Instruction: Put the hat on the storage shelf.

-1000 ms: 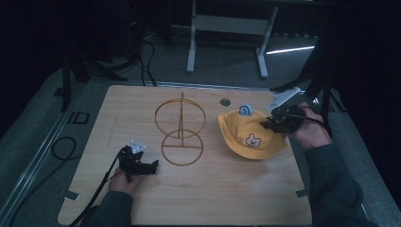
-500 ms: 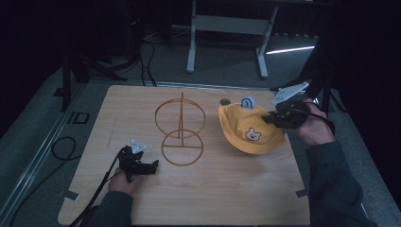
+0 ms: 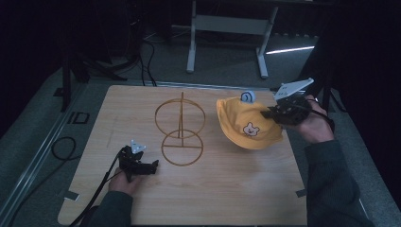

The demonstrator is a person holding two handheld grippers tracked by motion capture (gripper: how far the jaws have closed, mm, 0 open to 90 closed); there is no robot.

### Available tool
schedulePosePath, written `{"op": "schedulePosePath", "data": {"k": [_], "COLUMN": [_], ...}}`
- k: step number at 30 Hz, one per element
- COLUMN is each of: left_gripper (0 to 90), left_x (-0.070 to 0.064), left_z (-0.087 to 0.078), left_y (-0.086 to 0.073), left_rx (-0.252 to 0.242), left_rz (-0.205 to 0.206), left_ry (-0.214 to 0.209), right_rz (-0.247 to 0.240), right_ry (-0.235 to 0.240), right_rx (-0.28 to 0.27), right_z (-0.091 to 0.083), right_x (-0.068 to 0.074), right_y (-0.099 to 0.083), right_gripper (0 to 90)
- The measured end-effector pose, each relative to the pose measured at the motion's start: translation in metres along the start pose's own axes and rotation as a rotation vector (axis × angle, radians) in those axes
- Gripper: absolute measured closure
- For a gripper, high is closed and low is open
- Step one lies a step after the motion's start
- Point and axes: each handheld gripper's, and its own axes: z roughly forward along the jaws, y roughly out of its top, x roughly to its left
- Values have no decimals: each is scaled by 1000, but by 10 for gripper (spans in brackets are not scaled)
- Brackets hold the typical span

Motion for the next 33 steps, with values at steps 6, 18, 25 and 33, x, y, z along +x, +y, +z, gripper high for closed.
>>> {"op": "schedulePosePath", "data": {"k": [6,18,25,33], "left_gripper": [19,19,19,19], "left_x": [0,0,0,0], "left_z": [0,0,0,0], "left_y": [0,0,0,0], "left_rx": [0,2,2,2], "left_rz": [0,0,1,0], "left_ry": [0,-1,-1,-2], "right_rz": [4,19,24,28], "right_ry": [0,18,25,39], "right_rx": [-28,-90,-121,-162], "right_z": [-1,-4,-7,-10], "right_x": [0,-3,-4,-5], "right_y": [1,4,7,12], "right_gripper": [809,809,809,810]}}
